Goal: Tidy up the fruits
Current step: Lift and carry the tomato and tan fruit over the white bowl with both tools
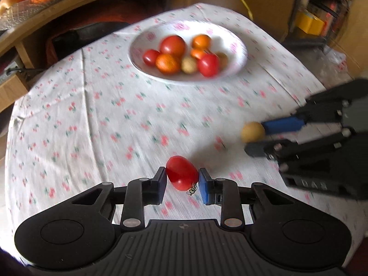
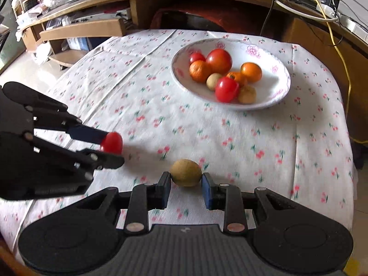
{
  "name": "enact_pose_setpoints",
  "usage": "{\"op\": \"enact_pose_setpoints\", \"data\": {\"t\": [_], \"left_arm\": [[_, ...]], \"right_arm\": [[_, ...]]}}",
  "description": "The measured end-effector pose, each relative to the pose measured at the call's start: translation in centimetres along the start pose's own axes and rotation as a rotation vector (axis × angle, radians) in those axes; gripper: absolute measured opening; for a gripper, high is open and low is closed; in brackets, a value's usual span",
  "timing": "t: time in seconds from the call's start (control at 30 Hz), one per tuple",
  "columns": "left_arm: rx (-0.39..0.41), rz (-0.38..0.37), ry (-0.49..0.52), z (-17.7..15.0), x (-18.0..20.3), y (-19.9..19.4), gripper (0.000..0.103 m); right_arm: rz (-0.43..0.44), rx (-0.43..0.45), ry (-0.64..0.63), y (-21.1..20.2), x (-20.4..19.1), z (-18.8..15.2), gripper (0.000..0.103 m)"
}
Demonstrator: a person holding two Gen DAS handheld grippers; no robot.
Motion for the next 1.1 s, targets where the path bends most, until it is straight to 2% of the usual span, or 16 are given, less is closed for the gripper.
{"op": "enact_pose_setpoints", "data": {"t": [0.17, 0.37, 0.47, 0.73, 0.9, 1.1], "left_arm": [[-0.013, -0.010, 0.018, -1.7, 1.4, -0.1, 0.037], [0.011, 0.010, 0.014, -1.6, 1.2, -0.3, 0.044], [0.031, 0.004, -0.017, -1.2, 0.9, -0.7, 0.066], [0.039, -0.008, -0.024, -0.5, 1.2, 0.0, 0.065], [0.021, -0.008, -0.014, -0.7, 1.4, 0.5, 0.054], [0.022, -0.009, -0.011, -0.8, 1.6, 0.3, 0.049]], "right_arm": [[-0.014, -0.006, -0.018, -0.7, -0.9, -1.6, 0.029], [-0.012, -0.009, -0.003, -0.8, -0.7, -1.7, 0.030], [-0.005, -0.008, 0.003, -0.6, -0.6, -1.4, 0.030], [0.004, -0.006, 0.001, -0.2, -0.1, -1.2, 0.031], [0.006, -0.008, 0.002, -0.1, -0.1, -0.9, 0.031], [0.003, -0.010, 0.009, -0.1, 0.0, -0.7, 0.031]]}}
Point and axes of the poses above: each gripper's, at about its wrist camera, not at the fingertips, and y roughly the way its jaws point, x to its right, z to its top, the point moved 9 cm from there along y, roughly the way its jaws point, and after that the axes turned 9 degrees about -z, right-handed, at the moved point
